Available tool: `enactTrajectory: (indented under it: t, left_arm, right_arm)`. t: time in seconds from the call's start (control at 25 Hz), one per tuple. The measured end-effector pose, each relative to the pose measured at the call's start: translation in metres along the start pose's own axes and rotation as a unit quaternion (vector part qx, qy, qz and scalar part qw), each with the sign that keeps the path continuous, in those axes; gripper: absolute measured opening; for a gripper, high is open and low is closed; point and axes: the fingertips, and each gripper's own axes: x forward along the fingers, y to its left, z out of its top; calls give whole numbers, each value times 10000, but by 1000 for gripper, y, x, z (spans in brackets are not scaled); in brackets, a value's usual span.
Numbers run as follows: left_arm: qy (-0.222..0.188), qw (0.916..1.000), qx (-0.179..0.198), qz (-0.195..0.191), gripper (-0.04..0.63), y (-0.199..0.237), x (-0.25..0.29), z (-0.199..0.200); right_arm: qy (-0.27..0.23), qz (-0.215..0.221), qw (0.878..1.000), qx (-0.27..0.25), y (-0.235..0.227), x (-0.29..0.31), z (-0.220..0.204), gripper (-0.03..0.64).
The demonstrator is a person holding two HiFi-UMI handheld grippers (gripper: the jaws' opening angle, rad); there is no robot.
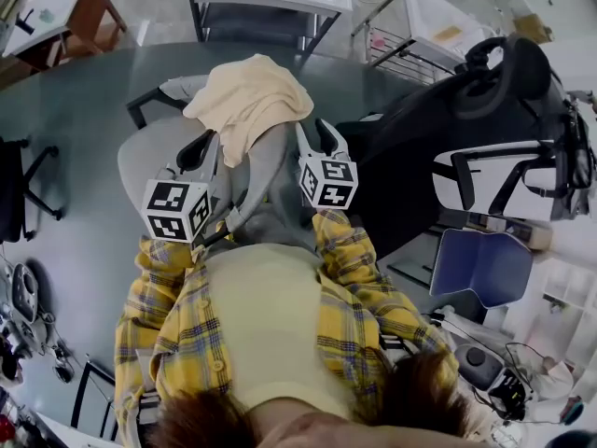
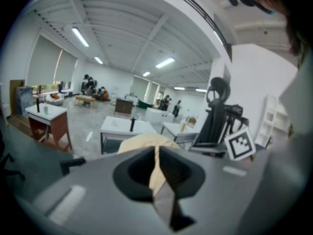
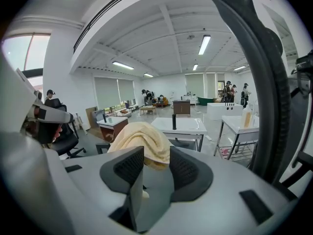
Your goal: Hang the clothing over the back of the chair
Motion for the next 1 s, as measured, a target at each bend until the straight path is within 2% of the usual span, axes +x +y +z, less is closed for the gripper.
enactTrajectory:
  t: [0.36, 1.0]
  left_arm:
    - [-97, 9998, -130, 126, 9, 7, -18, -4]
    - [-90, 9991, -87, 399, 5, 12, -34, -13]
  right_arm:
    - [-188, 169, 9994, -224, 27, -18, 12, 72]
    - [-459, 591, 9958, -520, 62, -41, 29, 21]
